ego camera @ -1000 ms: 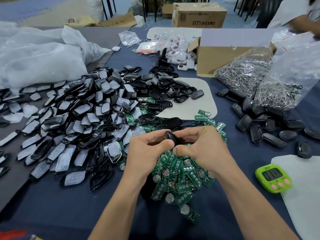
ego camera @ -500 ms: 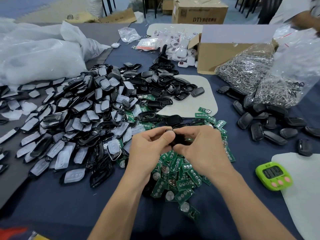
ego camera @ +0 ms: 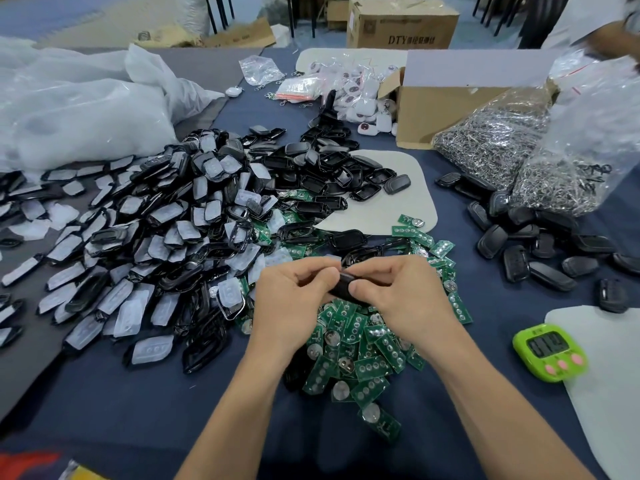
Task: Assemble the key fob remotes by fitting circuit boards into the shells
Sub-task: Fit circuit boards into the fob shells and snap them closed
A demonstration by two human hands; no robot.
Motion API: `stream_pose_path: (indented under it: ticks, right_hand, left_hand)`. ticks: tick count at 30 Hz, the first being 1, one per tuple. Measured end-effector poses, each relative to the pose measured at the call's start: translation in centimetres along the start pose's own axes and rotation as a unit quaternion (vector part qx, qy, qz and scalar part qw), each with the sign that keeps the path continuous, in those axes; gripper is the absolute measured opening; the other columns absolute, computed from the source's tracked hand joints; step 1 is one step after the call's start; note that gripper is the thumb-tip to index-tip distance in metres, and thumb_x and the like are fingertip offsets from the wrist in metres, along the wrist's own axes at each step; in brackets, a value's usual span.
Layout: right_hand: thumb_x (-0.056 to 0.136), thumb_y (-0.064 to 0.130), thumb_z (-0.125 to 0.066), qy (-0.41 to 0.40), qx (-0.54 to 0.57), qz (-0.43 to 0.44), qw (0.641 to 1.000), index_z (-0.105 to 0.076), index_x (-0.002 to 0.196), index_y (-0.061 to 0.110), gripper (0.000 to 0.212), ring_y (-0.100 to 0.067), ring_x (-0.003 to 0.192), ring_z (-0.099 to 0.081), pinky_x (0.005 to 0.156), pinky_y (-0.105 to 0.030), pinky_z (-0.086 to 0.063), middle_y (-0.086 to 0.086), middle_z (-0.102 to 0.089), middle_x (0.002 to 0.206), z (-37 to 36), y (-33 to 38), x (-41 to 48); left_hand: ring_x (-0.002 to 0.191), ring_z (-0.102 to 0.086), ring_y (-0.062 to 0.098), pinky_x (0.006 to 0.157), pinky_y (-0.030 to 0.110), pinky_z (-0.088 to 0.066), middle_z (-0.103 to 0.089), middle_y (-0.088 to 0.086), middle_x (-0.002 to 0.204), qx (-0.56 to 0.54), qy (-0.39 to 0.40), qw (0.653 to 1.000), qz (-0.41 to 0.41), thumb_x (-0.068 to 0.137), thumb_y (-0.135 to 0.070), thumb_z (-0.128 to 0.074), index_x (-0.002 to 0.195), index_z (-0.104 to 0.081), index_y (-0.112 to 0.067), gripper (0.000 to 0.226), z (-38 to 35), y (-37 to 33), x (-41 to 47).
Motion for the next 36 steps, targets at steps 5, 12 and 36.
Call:
stream_pose_path:
  ticks: [5, 12, 36]
  right_hand:
    - [0.08, 0.016, -0.084, -0.019, 0.047, -0.018, 0.999, -0.083, 0.086, 0.034, 0.019, -0.002, 0.076, -0.075, 0.077, -0.029, -0.058, 0.017, -0.078, 0.078, 0.0, 0.1, -0.3]
    - [0.083, 0.018, -0.082, 0.027, -0.049, -0.006, 0.998, -0.075, 0.076, 0.042, 0.026, 0.003, 0.056, -0.063, 0.053, -0.009, -0.04, 0.022, -0.076, 0.073, 0.9, 0.3, 0.1]
    - [0.089, -0.009, -0.07, -0.013, 0.332, -0.033, 0.943, -0.083, 0.083, 0.01, 0.023, -0.025, 0.07, -0.067, 0.078, -0.041, -0.062, -0.018, -0.076, 0.08, -1.5, -0.7, -1.7]
  left_hand:
    - [0.083, -0.078, 0.013, 0.077, 0.039, -0.066, -0.081, 0.0, 0.083, -0.033, 0.014, 0.999, 0.001, 0.09, -0.028, -0.073, 0.082, -0.084, -0.042, 0.02, -0.7, 0.0, 0.0]
    - [0.075, -0.066, 0.03, 0.079, 0.069, -0.058, -0.077, 0.015, 0.083, 0.021, 0.042, 0.998, -0.052, 0.088, -0.033, -0.069, 0.083, -0.082, -0.049, 0.021, -0.8, -0.7, -0.1]
    - [0.085, -0.075, 0.012, 0.072, 0.021, -0.057, -0.082, 0.006, 0.095, -0.163, 0.023, 0.984, 0.062, 0.098, -0.043, -0.058, 0.093, -0.086, -0.021, 0.036, -3.3, -2.6, -2.1]
Point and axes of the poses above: each hand's wrist, its own x-axis towards the middle knuckle, its own z-axis out of the back of the hand, y = z × x, the point moved 2 cm from there along x, towards the middle knuckle
